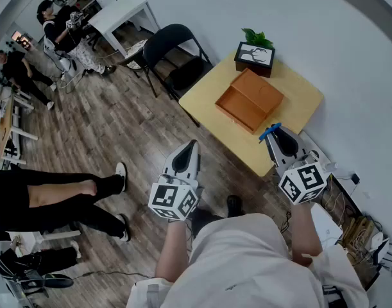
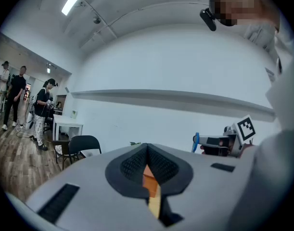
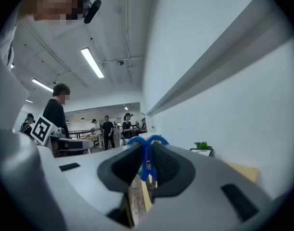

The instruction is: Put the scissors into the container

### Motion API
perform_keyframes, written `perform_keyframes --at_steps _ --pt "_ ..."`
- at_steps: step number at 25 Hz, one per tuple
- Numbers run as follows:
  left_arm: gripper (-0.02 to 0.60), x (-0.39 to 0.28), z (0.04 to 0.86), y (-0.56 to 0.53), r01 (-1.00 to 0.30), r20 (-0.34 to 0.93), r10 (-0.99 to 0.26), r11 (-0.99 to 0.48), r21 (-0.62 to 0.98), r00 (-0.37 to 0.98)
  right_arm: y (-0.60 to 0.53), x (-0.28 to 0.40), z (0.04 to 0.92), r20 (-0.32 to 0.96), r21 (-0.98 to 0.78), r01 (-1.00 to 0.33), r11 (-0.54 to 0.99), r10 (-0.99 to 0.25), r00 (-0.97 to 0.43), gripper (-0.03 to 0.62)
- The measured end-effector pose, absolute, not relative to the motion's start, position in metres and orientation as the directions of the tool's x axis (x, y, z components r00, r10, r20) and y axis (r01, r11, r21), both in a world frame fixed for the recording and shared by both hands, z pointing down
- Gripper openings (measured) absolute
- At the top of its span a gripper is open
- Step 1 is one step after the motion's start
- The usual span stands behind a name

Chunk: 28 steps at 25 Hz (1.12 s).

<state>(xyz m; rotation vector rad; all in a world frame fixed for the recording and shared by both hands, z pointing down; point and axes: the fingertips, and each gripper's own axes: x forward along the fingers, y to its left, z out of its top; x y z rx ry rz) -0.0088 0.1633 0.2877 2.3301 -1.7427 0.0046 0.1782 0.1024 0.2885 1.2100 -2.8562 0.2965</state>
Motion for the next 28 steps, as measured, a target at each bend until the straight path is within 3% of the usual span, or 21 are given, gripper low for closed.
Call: perform_keyframes --at_steps 13,28 --pt "0.006 0.014 0.298 0.161 -0.947 0.172 -0.94 -0.261 0.189 0.294 0.098 0.191 0.301 0.078 -0.244 -0.689 0.683 -0.694 -0.716 0.072" --pt "0.006 -0.007 0.319 0.134 -0.929 0.207 -0.912 -0.315 0.193 0.353 0.084 0.173 0.32 0.121 -0.257 -0.733 0.63 -0.731 -0.671 0.074"
